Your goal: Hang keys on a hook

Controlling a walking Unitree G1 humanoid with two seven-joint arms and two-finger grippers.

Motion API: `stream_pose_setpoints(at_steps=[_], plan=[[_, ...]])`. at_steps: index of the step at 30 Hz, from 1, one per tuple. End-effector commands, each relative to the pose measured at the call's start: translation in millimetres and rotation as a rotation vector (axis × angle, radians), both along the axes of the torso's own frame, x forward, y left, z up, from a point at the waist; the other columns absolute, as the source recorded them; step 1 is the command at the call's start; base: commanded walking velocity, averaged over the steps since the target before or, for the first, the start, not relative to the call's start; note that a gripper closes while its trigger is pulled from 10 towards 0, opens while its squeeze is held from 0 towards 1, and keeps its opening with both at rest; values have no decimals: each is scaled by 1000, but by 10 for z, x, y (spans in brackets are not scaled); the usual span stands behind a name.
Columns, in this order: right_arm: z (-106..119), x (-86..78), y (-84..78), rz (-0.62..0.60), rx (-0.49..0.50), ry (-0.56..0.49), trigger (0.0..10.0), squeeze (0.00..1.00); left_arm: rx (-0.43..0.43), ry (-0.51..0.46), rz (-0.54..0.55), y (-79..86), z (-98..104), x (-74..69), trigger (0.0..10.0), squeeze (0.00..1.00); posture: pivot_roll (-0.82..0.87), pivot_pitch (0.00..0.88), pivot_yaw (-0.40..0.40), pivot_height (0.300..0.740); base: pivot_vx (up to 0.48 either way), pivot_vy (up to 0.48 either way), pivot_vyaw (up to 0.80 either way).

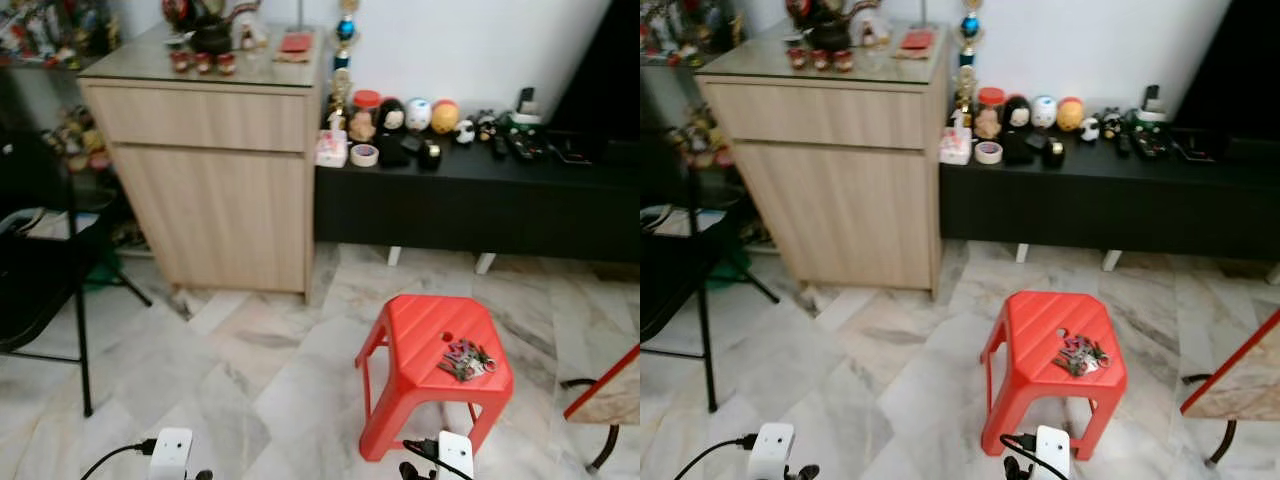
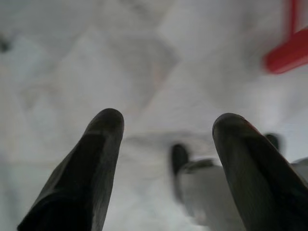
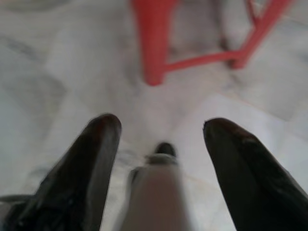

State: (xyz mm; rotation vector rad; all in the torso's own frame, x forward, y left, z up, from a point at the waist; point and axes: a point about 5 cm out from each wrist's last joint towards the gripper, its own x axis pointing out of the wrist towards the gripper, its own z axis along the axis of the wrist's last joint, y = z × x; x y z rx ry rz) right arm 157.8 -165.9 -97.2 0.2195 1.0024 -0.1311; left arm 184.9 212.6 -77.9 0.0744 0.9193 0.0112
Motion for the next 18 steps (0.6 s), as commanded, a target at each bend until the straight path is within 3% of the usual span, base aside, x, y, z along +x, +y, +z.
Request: stream_pose_setpoints(at_steps=[1,4,18], plan=[[25,67,45,1,8,-20,10000,0,26,12,-2,81,0,-31,10000,0,76,0,-53,732,300,0,0],[27,70,39,1,6,-20,10000,0,25,9,-2,71,2,-23,10000,0,73,0,-55,732,276,0,0],[35,88,16,23,-11,-20,10000,0,17,10,9,50,-4,-23,10000,0,70,0,-66,732,0,0,0]])
